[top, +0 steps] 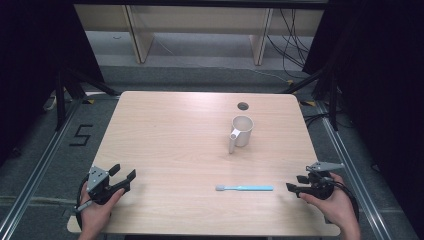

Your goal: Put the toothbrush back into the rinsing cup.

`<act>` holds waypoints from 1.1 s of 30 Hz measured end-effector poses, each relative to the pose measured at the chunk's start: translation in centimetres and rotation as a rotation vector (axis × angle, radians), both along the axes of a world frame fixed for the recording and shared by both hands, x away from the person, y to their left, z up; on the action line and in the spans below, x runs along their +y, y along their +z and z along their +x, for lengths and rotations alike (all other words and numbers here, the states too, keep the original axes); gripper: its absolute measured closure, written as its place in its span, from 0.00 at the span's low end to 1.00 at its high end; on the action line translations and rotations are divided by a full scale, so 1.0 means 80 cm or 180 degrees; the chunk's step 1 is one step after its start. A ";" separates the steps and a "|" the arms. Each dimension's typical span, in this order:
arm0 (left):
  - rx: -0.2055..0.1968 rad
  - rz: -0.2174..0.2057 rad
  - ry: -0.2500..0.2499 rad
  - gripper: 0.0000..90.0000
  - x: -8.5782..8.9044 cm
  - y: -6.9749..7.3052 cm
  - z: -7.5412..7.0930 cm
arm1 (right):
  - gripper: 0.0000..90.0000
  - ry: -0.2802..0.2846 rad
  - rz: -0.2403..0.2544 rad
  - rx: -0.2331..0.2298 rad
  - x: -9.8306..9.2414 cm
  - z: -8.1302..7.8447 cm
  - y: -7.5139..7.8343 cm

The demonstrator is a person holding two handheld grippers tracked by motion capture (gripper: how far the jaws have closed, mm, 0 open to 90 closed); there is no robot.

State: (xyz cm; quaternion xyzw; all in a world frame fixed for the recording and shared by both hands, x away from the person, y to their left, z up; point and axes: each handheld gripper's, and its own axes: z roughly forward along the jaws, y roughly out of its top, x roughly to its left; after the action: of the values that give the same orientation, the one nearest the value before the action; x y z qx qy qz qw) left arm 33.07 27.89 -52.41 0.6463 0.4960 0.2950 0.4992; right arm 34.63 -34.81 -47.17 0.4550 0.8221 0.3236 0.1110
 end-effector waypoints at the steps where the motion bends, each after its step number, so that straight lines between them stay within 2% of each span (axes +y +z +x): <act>1: 0.0030 0.0015 0.0014 0.36 0.000 0.001 -0.001 | 0.49 -0.0113 0.0022 0.0078 0.003 -0.003 -0.001; 2: 0.0030 0.0015 0.0014 0.36 0.000 0.001 -0.001 | 0.49 -0.0113 0.0022 0.0078 0.003 -0.003 -0.001; 3: 0.0041 0.0011 0.0016 0.36 0.001 0.001 0.000 | 0.49 -0.0096 -0.0089 0.0003 0.000 -0.002 -0.002; 4: 0.0051 0.0002 0.0021 0.36 0.001 0.001 0.000 | 0.49 -0.0123 -0.0056 0.0061 0.001 -0.004 -0.003; 6: 0.0090 -0.0020 0.0030 0.36 0.000 0.001 0.002 | 0.48 -0.0058 -0.0086 0.0076 -0.004 -0.004 -0.003; 7: 0.0090 -0.0020 0.0030 0.36 0.000 0.001 0.002 | 0.48 -0.0019 -0.0133 0.0001 -0.006 -0.004 -0.004; 8: 0.0069 -0.0011 0.0010 0.36 0.000 0.000 0.002 | 0.48 -0.0019 -0.0133 0.0001 -0.006 -0.004 -0.004; 9: 0.0048 0.0012 0.0009 0.36 -0.001 0.001 0.001 | 0.47 0.0001 -0.0178 0.0086 -0.006 -0.007 0.000; 10: -0.0027 -0.0014 -0.0021 0.36 0.000 0.000 -0.001 | 0.47 -0.0076 -0.0165 0.0057 -0.004 -0.010 -0.001; 11: 0.0002 -0.0013 -0.0010 0.36 0.001 0.001 -0.003 | 0.48 0.0030 -0.0233 0.0072 -0.007 -0.009 0.002; 13: -0.0002 -0.0034 -0.0001 0.36 0.001 0.001 -0.003 | 0.49 -0.0054 -0.0233 0.0205 -0.003 -0.015 0.008; 14: -0.0009 -0.0042 -0.0004 0.36 0.001 0.001 -0.003 | 0.49 -0.0054 -0.0233 0.0205 -0.003 -0.015 0.008; 17: 0.0003 0.0026 -0.0013 0.36 -0.001 0.001 -0.003 | 0.52 0.0128 -0.0385 0.0222 -0.003 -0.014 0.017; 18: 0.0003 0.0026 -0.0013 0.36 -0.001 0.001 -0.003 | 0.52 0.0128 -0.0385 0.0222 -0.003 -0.014 0.017; 19: 0.0006 0.0040 -0.0013 0.36 -0.002 0.001 -0.003 | 0.52 0.0148 -0.0412 0.0300 -0.003 -0.013 0.020; 20: -0.0022 0.0020 -0.0019 0.36 -0.002 0.000 -0.002 | 0.52 0.0229 -0.0467 0.0256 -0.003 -0.010 0.020; 21: -0.0016 0.0024 -0.0016 0.36 -0.002 0.000 -0.002 | 0.52 0.0289 -0.0446 0.0303 -0.002 -0.008 0.021; 22: -0.0009 0.0023 -0.0015 0.36 -0.002 0.001 -0.002 | 0.52 0.0299 -0.0651 0.0351 -0.001 -0.004 0.025; 23: -0.0006 -0.0005 -0.0011 0.36 -0.001 0.000 -0.001 | 0.52 0.0314 -0.0678 0.0431 -0.002 -0.001 0.027; 25: 0.0000 -0.0005 -0.0006 0.36 -0.001 0.000 -0.001 | 0.52 0.0321 -0.0736 0.0488 0.000 0.003 0.026; 28: 0.0018 0.0002 0.0016 0.36 -0.001 0.001 -0.003 | 0.52 0.0499 -0.0819 0.0500 -0.003 0.014 0.024; 29: 0.0025 0.0011 0.0020 0.36 0.000 0.001 -0.003 | 0.52 0.0410 -0.0816 0.0618 0.000 0.012 0.025; 30: 0.0025 0.0011 0.0020 0.36 0.000 0.001 -0.003 | 0.52 0.0410 -0.0816 0.0618 0.000 0.012 0.025; 31: 0.0015 0.0012 0.0016 0.36 0.000 0.001 -0.003 | 0.52 0.0464 -0.0874 0.0540 0.003 0.018 0.022; 32: 0.0015 0.0012 0.0016 0.36 0.000 0.001 -0.003 | 0.52 0.0564 -0.0912 0.0540 0.001 0.021 0.024; 33: 0.0009 0.0012 0.0014 0.36 -0.001 0.001 -0.003 | 0.52 0.0564 -0.0912 0.0540 0.001 0.021 0.024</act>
State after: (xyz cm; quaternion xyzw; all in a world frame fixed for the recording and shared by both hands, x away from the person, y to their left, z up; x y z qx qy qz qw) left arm 32.81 27.85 -52.31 0.6465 0.4976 0.2961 0.4967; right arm 36.32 -34.73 -45.29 0.3860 0.9031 0.1722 0.0760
